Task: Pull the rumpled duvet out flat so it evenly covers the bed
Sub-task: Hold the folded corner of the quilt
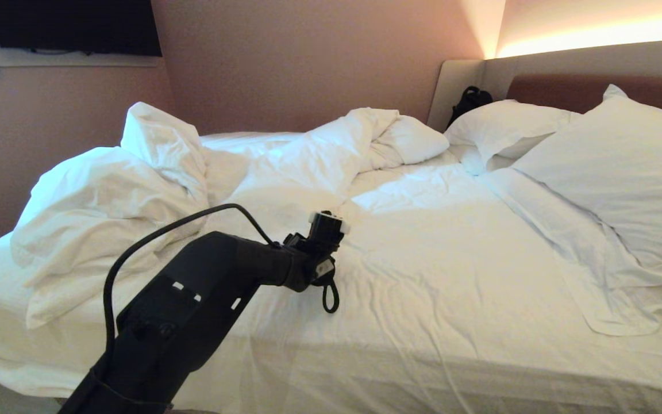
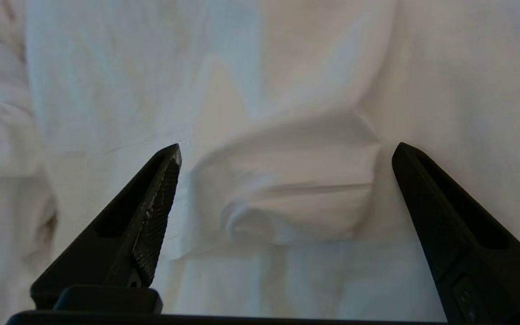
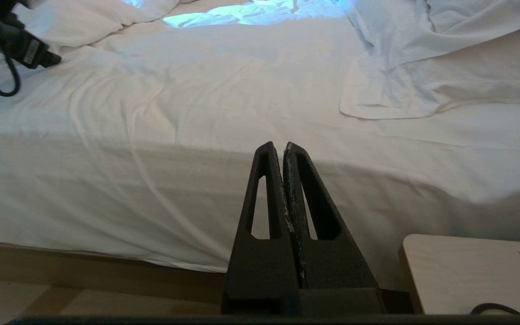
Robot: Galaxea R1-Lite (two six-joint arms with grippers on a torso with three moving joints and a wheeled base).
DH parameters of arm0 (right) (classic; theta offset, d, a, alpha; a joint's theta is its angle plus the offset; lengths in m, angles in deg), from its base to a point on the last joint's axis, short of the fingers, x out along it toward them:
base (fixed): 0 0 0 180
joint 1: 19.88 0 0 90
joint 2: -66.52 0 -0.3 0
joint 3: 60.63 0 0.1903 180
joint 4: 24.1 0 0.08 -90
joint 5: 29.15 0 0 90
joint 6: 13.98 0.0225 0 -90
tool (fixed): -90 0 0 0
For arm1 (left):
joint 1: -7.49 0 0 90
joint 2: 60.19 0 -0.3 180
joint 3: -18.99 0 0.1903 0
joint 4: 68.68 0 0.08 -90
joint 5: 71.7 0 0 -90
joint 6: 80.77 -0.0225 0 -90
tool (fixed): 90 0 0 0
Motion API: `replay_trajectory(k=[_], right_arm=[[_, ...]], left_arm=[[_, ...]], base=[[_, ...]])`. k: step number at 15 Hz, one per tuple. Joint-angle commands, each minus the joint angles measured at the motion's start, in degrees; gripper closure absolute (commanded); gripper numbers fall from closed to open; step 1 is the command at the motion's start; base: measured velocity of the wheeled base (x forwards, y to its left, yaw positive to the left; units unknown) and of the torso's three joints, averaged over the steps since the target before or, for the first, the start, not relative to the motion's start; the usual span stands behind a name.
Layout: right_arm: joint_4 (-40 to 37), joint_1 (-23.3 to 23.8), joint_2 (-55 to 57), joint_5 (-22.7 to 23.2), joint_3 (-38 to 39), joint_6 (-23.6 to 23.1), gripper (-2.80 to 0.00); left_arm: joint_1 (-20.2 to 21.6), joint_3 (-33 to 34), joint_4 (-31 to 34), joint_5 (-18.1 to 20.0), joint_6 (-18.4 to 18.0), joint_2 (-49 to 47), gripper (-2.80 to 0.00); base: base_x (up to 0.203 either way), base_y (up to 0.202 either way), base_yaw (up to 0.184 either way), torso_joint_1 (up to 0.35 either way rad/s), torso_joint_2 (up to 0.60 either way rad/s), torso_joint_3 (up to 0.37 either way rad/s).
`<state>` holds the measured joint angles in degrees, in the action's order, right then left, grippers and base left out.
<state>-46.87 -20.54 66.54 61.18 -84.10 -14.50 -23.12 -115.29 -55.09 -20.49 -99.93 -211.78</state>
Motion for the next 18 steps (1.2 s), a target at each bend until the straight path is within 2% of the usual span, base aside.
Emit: replay_trajectory(k=[1, 6, 10, 13, 14, 18], right_arm=[[0.02, -0.04, -0.02, 0.02, 0.01, -0.02, 0.00], [0.02, -0.04, -0.02, 0.02, 0.01, -0.02, 0.00], [0.02, -0.04, -0.02, 0.02, 0.09, -0.02, 0.00], [0.02, -0.04, -0.02, 0.02, 0.01, -0.02, 0.00], [0.02, -0.04, -0.02, 0.02, 0.01, -0.02, 0.00], [0.02, -0.04, -0.02, 0.02, 0.01, -0.02, 0.00]], left_arm=[[0.11, -0.03, -0.15, -0.84, -0.65, -0.31, -2.80], [0.45, -0.45, -0.33, -2.20, -1.56, -0.97, -2.80], [1.26, -0.54, -4.70, -2.49, -2.97, -1.96, -2.80], [1.97, -0.46, -4.90, -3.05, -2.81, -2.13, -2.80], [2.10, -0.54, -4.90, -3.13, -2.64, -2.13, 0.00], [2.14, -0.45, -4.90, -3.05, -1.40, -1.78, 0.00]], base=[[0.000, 0.000, 0.000, 0.000, 0.00, 0.000], [0.000, 0.000, 0.000, 0.000, 0.00, 0.000], [0.000, 0.000, 0.000, 0.000, 0.00, 0.000], [0.000, 0.000, 0.000, 0.000, 0.00, 0.000], [0.000, 0.000, 0.000, 0.000, 0.00, 0.000], [0.000, 0.000, 0.000, 0.000, 0.00, 0.000]])
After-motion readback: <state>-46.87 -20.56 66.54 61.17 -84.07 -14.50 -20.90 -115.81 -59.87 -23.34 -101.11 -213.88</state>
